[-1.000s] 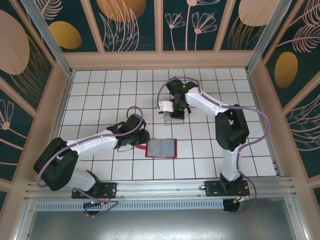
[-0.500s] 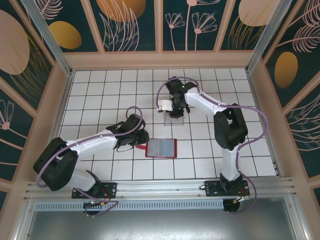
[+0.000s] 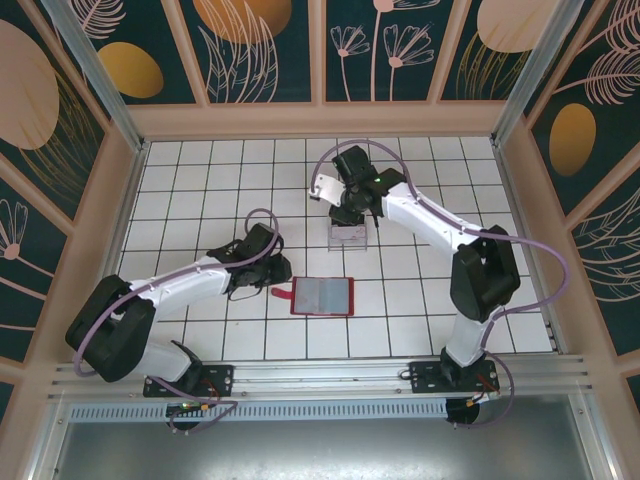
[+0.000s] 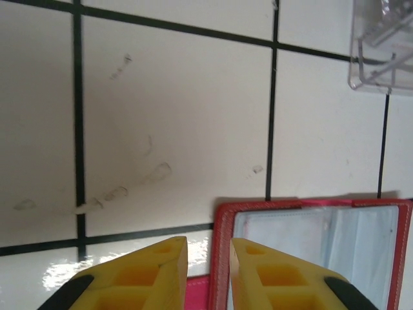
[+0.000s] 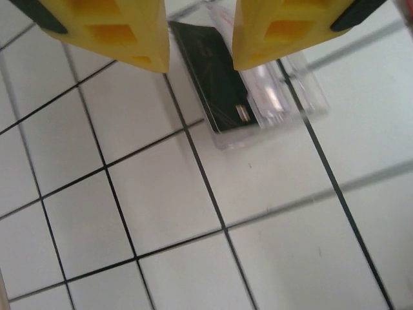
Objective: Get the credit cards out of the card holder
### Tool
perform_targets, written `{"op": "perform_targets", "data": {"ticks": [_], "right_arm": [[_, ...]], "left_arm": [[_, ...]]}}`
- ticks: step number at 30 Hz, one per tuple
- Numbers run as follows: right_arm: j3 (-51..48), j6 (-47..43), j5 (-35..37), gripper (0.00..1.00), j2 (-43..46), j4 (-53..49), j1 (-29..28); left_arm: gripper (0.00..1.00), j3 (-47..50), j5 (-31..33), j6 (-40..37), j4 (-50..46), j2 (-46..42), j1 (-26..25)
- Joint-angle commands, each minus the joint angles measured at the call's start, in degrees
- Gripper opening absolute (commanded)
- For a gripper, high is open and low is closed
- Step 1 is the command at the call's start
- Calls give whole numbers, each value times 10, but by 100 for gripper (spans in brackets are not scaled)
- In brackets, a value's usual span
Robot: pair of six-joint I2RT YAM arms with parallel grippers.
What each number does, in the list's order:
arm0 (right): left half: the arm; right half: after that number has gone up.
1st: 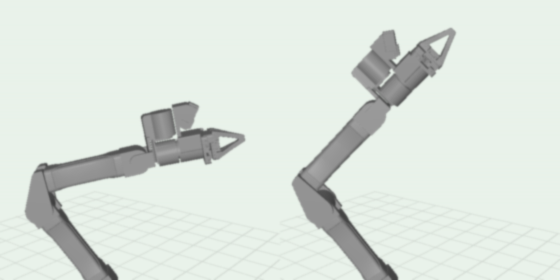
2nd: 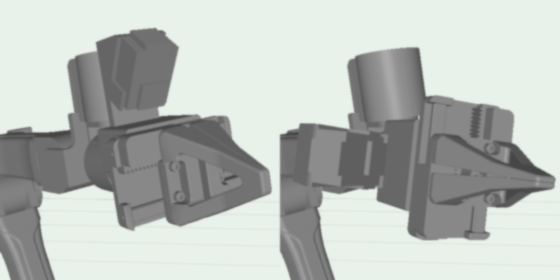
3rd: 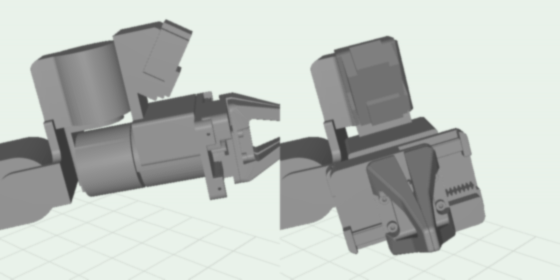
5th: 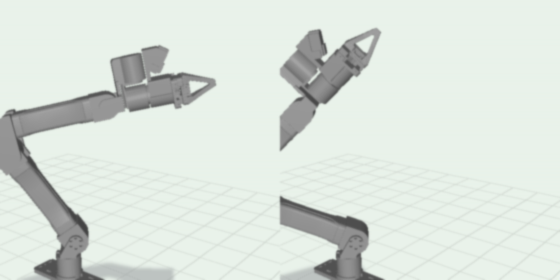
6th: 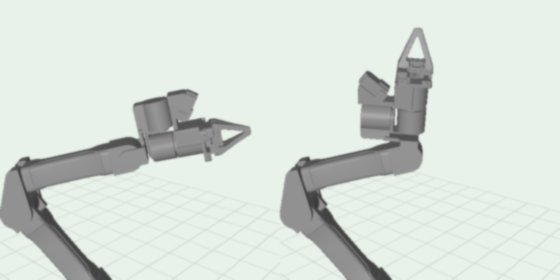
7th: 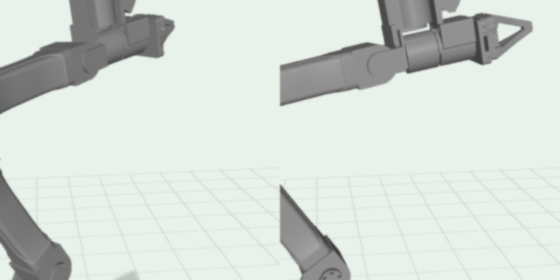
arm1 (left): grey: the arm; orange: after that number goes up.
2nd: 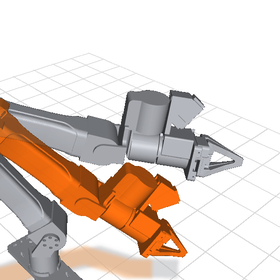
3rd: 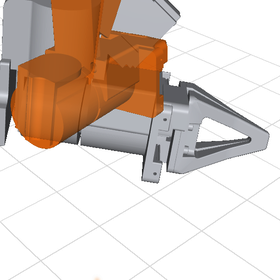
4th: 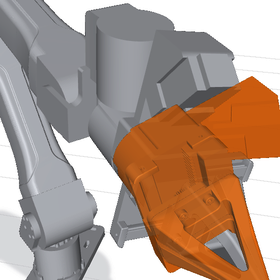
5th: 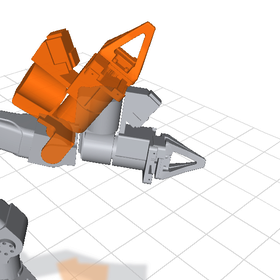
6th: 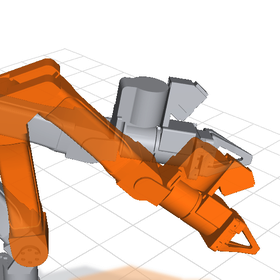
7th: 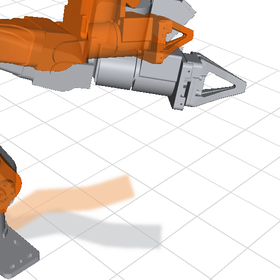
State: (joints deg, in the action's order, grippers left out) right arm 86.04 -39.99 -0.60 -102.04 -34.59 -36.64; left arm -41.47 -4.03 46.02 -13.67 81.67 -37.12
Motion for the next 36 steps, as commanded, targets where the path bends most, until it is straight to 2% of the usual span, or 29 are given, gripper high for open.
{"op": "perform_targets", "data": {"ticks": [1,4,6,9,14,24,32,36], "right_arm": [[-35,236,-16,28,29,33,-13],[-77,395,-2,25,44,52,-34],[-87,503,-3,19,43,39,-45],[-111,612,12,15,46,37,-84],[-127,735,17,21,29,29,-157],[-89,820,49,32,-65,-28,-245],[-54,836,71,42,-117,-64,-262],[-54,837,77,43,-130,-77,-262]], "left_arm": [[25,2,-14,-22,8,-6,29],[25,9,-30,-34,15,-6,56],[25,13,-37,-43,16,-7,76],[25,16,-51,-57,19,-7,103],[25,12,-57,-77,17,-7,137],[25,4,-63,-101,12,-1,159],[26,12,-72,-101,16,-17,159],[26,13,-76,-102,13,-18,159]]}}
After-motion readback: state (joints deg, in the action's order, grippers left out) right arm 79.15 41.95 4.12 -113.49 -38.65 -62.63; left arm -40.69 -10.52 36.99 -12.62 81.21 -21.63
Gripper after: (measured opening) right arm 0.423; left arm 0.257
